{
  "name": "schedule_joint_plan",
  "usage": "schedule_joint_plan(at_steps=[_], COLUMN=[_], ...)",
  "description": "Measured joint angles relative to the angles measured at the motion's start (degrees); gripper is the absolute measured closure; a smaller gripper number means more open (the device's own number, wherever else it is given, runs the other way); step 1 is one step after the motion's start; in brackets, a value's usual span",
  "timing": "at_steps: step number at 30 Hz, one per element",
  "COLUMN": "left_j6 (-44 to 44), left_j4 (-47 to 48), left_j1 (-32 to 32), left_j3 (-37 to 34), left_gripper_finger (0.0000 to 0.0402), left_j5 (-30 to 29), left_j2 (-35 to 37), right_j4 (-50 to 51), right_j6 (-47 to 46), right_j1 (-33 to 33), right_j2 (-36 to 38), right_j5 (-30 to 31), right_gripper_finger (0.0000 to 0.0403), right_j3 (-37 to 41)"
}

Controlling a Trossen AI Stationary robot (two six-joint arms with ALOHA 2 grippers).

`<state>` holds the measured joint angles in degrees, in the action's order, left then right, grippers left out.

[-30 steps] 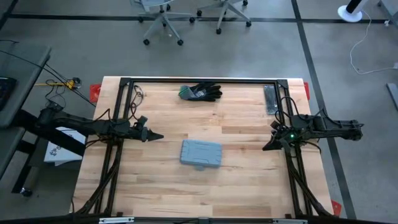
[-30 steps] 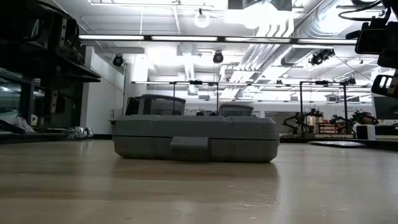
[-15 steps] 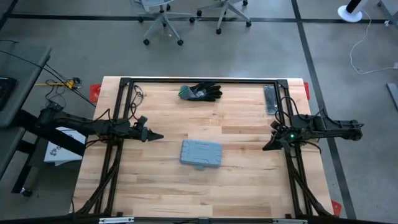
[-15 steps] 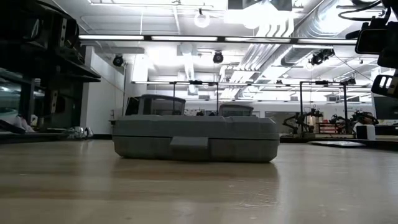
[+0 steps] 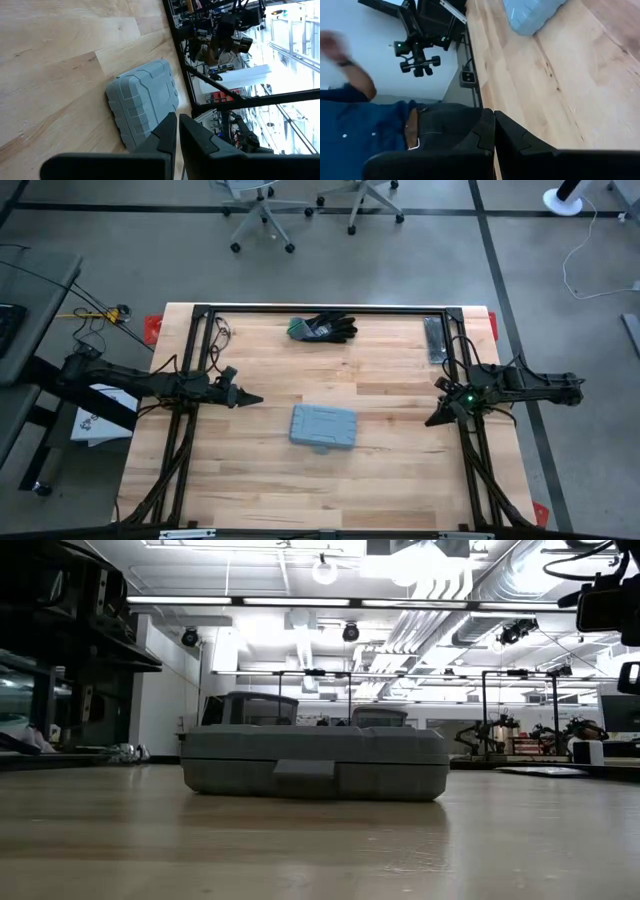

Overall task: Prefit tool cases
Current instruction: Open the gray tool case

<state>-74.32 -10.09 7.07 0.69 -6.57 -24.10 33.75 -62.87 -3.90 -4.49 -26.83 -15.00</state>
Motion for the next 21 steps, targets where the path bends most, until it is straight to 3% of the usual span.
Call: schedule_joint_plan(at_steps=[9,12,16,21], left_j6=[0.0,0.0,0.0,0.0], left_j4=[0.0,0.0,0.0,-0.1], left_j1=[0.0,0.0,0.0,0.0], left_j3=[0.0,0.0,0.0,0.0], left_gripper_finger=[0.0387,0.0387,0.0387,0.0387], left_j5=[0.0,0.0,0.0,-4.3], left_j2=[0.0,0.0,0.0,0.0], right_j4=[-0.1,-0.1,-1.0,-2.3], right_j6=[1.4,6.7,8.7,-1.3], right_j1=[0.0,0.0,0.0,0.0], right_j2=[0.0,0.0,0.0,0.0], right_j5=[1.7,11.6,29.3,45.5], right_gripper_finger=[0.0402,0.0402,0.0402,0.0402], right_j3=[0.0,0.0,0.0,0.0])
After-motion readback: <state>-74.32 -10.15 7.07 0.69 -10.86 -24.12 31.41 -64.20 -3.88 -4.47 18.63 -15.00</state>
